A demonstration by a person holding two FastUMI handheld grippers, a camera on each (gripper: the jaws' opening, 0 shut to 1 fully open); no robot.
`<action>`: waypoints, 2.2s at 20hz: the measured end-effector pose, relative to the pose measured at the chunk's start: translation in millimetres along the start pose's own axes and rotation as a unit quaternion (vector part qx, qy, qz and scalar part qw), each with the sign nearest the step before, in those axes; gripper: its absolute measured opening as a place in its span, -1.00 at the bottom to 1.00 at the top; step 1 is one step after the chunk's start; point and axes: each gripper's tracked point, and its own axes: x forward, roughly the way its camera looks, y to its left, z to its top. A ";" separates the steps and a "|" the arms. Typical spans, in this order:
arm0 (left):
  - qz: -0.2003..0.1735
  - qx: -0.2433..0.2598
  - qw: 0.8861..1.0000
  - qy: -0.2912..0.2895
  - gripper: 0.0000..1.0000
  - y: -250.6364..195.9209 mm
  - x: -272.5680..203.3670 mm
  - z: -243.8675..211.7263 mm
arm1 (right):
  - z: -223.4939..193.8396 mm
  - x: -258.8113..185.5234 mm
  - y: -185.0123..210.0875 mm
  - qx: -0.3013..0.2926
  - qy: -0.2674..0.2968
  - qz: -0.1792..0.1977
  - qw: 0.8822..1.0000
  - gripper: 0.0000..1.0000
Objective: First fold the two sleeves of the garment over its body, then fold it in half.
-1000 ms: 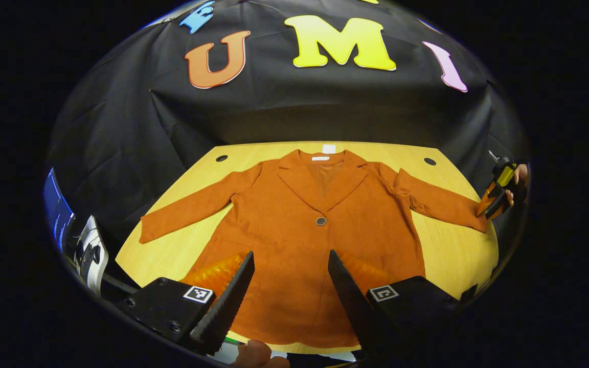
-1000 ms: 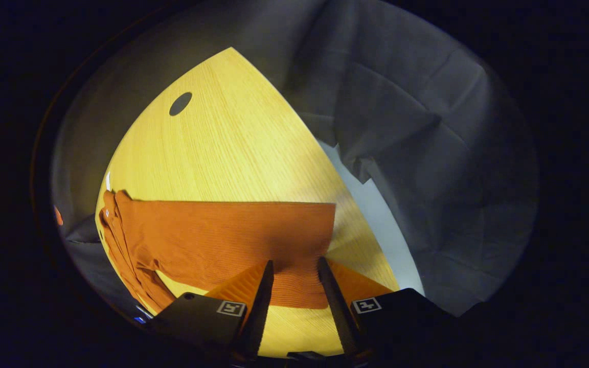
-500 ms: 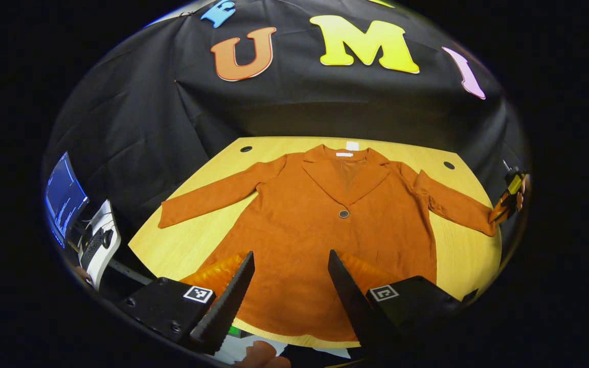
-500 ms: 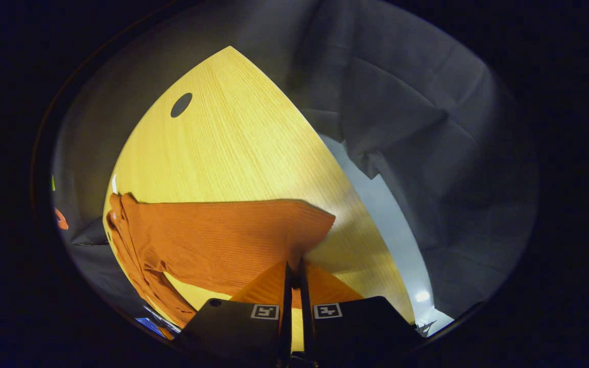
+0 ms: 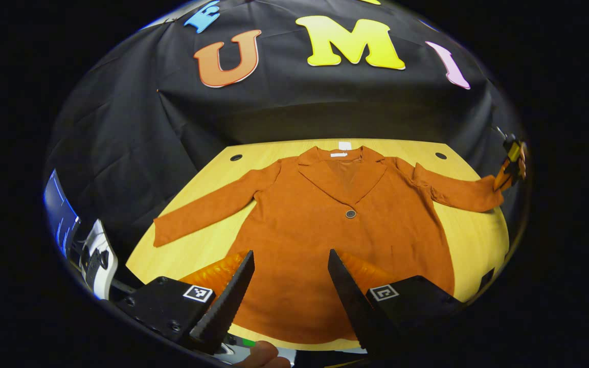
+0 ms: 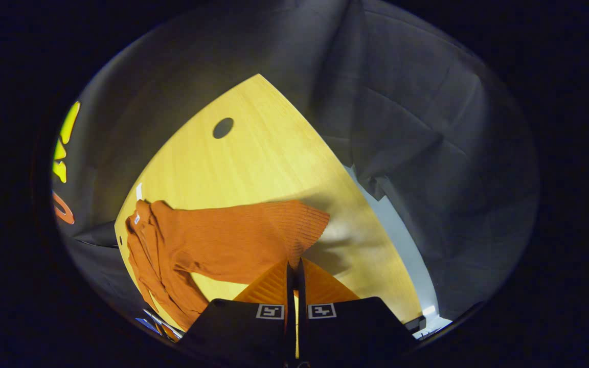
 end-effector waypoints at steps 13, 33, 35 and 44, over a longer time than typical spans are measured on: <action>-0.040 -0.025 0.999 -0.022 0.89 121.1 26.9 -16.1 | -55.3 -64.2 303.3 -0.128 -0.051 0.063 0.988 -0.96; 0.047 -0.108 0.992 0.049 0.90 247.2 13.3 -127.5 | -279.7 119.3 594.0 -0.327 0.081 0.080 0.938 -0.99; 0.053 -0.111 0.991 0.050 0.90 249.2 12.3 -128.4 | -288.3 117.2 600.6 -0.315 0.086 0.100 0.940 -0.81; 0.116 -0.149 0.979 0.083 0.90 311.7 35.0 -125.5 | -298.0 84.7 599.8 -0.345 0.081 0.109 0.929 0.68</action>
